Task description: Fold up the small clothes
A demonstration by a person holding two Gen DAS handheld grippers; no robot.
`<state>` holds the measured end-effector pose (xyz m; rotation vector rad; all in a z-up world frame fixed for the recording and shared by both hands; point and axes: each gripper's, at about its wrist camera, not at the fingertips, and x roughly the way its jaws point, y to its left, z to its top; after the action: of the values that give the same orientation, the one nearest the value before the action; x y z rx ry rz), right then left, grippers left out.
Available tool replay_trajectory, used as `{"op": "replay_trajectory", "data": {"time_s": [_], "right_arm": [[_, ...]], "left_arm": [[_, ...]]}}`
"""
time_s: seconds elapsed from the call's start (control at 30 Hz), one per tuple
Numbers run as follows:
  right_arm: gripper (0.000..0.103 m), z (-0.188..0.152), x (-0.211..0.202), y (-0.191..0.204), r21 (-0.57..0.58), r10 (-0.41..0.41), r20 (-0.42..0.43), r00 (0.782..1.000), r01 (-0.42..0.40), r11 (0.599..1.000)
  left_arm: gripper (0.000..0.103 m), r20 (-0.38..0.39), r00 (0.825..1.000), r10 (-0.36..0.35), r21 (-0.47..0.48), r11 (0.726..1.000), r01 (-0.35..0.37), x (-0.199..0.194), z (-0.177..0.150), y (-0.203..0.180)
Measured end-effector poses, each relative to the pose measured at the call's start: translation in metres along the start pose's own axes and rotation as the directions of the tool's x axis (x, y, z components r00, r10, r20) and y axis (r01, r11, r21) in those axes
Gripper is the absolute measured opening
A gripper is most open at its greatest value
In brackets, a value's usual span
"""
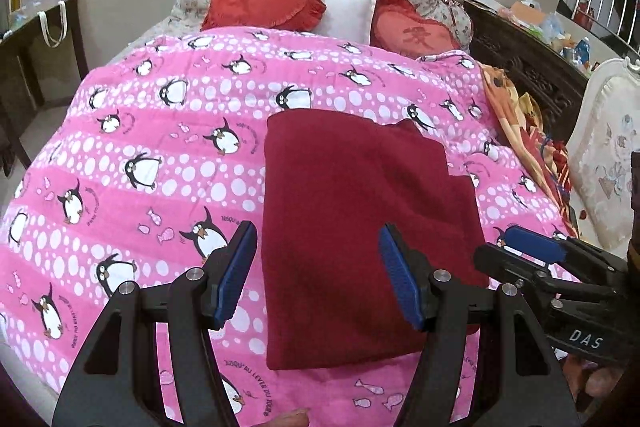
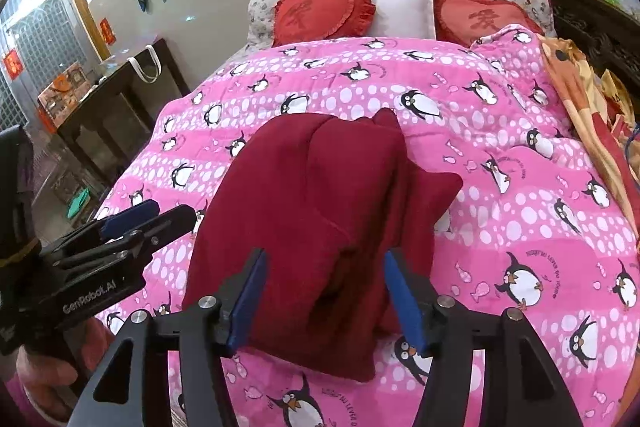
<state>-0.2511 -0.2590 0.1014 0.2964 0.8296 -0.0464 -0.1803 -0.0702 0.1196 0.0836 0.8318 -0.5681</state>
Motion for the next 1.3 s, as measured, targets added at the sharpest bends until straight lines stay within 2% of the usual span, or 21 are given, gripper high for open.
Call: {"op": "replay_trajectory", "data": {"time_s": [0.1,0.23,1.3], "right_arm": [[0.058,0.0,-0.001,0.004,-0.007,-0.007,0.002,1.0,0.007,1.0],[0.064,0.0,0.0,0.007,-0.018,-0.022,-0.001,1.0,0.022,1.0],[0.064,-0.004,0.022,0.007,-0.016,-0.013,-0.055,0.998,0.012,1.0]], "left_arm": [[0.064,0.006,1.0,0.001,0.004,1.0,-0.001,-0.002,0.0,-0.001],[0.064,0.012,1.0,0.005,0.0,1.0,-0.005,-0.004,0.0,-0.002],[0.064,0.0,1.0,0.008,-0.017,1.0,-0.008,0.01,-0.005,0.008]]}}
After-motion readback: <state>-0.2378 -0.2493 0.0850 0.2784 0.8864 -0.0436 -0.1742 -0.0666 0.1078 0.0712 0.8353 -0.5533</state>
